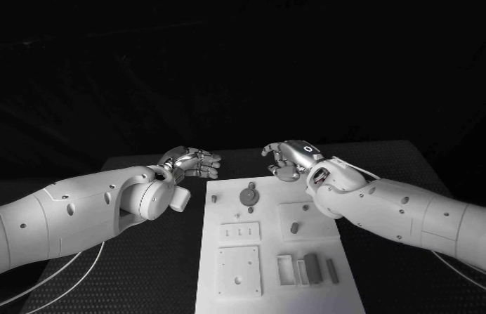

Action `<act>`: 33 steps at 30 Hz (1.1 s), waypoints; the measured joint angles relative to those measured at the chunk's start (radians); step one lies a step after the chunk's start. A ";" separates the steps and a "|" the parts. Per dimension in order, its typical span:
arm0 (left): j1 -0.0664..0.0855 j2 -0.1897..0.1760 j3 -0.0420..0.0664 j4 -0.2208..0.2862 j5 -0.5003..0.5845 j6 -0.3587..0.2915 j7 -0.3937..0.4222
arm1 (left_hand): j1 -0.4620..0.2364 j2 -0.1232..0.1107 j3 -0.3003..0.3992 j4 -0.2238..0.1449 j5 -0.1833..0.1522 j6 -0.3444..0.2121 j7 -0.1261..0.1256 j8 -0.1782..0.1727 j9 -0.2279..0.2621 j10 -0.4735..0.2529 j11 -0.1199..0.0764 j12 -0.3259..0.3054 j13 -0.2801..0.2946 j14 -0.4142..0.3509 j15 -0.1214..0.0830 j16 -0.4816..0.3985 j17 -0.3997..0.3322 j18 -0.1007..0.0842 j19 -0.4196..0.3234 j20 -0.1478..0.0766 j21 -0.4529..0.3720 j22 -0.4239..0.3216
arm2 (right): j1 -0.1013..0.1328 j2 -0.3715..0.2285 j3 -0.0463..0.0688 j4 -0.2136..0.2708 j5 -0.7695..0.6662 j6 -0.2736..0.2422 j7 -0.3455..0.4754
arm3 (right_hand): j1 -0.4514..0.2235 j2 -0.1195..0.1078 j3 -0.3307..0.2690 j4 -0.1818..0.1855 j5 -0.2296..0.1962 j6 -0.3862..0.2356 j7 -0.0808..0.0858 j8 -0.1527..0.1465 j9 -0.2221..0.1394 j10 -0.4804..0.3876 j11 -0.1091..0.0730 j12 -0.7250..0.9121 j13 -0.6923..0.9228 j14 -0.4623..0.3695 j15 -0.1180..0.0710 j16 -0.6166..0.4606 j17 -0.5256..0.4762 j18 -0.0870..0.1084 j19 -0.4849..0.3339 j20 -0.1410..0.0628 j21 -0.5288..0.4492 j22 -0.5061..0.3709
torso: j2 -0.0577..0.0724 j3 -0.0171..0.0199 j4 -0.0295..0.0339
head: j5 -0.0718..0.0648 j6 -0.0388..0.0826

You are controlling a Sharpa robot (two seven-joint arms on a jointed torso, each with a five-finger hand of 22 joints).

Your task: Assemble the parts on the task board

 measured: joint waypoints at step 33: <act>-0.007 0.004 0.000 -0.039 0.000 0.024 0.017 | 0.000 0.000 0.000 0.000 0.000 0.020 -0.020 0.007 0.004 0.007 -0.007 0.000 0.000 0.002 0.002 -0.009 0.013 0.000 0.000 0.000 0.000 0.007 | -0.033 -0.240 0.004 -0.036 0.207 0.295 0.200 | 0.014 -0.090 -0.123 -0.001 0.000 0.000 0.000 0.021 0.002 0.000 0.000 0.000 -0.028 -0.020 0.013 0.000 -0.015 -0.002 -0.018 0.018 -0.016 0.000 | -0.018 0.0226 -0.0386 | -0.023 0.025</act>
